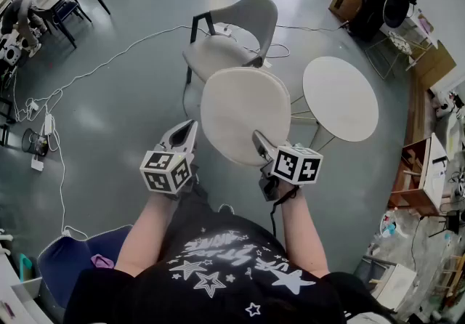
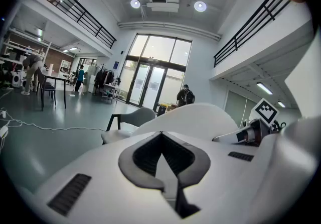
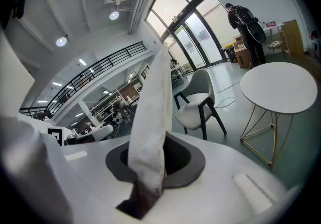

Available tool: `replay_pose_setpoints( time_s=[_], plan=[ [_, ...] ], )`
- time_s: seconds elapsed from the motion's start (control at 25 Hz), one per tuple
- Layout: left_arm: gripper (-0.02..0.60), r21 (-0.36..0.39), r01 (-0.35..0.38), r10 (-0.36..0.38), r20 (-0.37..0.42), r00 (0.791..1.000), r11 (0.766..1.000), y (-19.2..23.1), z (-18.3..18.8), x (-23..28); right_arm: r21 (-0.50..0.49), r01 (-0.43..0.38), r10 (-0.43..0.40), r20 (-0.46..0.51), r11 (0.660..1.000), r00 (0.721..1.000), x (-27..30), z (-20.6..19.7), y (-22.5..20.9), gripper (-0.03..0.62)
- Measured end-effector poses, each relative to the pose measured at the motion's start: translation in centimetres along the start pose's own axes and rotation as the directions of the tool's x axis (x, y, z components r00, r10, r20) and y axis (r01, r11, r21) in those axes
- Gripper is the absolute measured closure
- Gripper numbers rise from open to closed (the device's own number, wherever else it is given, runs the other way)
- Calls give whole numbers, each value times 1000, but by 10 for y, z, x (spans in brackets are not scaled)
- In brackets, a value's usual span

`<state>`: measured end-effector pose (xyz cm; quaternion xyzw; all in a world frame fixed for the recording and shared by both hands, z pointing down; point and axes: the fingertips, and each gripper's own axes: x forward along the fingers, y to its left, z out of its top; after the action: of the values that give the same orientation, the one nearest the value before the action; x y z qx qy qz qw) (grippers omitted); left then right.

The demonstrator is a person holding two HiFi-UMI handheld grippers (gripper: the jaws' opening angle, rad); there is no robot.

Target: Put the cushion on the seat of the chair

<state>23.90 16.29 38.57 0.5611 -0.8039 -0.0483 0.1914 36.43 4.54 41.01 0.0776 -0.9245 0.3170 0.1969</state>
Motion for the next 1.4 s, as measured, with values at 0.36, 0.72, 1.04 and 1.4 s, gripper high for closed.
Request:
replay_pose_setpoints(
  time_s=[0.36, 0.72, 1.04, 1.4],
  plan=[
    [574, 0, -26, 26, 13, 1000, 1000, 16, 4, -17, -32, -19, 18, -15, 999, 1000, 9, -7, 19, 539],
    [574, -24, -26, 26, -1, 1000, 999, 53, 3, -12, -8, 15, -15, -7, 1000, 1000, 36, -5, 24, 539],
    [574, -47, 4, -6, -32, 999, 999, 96, 13, 21, 35, 108, -108, -5, 994, 994, 72, 18, 9, 539],
    [574, -72, 34, -38, -48, 998, 997, 164, 41, 63, 85, 227, -228, 2, 970, 974, 132, 59, -5, 539]
  ],
)
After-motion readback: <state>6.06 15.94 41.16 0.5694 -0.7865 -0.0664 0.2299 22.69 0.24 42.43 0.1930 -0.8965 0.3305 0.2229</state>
